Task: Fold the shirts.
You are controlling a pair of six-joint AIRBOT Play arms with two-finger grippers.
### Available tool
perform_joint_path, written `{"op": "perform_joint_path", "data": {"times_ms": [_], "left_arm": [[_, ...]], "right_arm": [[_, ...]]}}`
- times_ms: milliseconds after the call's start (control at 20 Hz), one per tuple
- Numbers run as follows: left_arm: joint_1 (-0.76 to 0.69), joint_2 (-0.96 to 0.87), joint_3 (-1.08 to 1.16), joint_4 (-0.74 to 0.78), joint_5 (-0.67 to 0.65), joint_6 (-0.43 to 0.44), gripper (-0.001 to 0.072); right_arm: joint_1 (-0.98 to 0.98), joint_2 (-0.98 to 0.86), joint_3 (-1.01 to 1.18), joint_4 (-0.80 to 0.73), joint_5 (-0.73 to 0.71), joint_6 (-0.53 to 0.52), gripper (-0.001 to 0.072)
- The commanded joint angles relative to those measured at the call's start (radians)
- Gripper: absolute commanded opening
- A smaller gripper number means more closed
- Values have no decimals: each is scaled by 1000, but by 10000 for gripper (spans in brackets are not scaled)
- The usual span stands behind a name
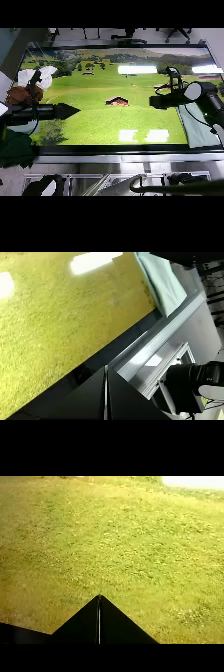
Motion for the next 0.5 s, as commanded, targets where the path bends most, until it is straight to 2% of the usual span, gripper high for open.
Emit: {"op": "perform_joint_path", "data": {"times_ms": [0, 450], "left_arm": [[-1, 51, -72, 16, 24, 4, 14], [-1, 51, -72, 15, 26, 4, 14]], "right_arm": [[26, 5, -25, -1, 2, 3, 19], [26, 4, -25, 0, 21, 3, 19]]}}
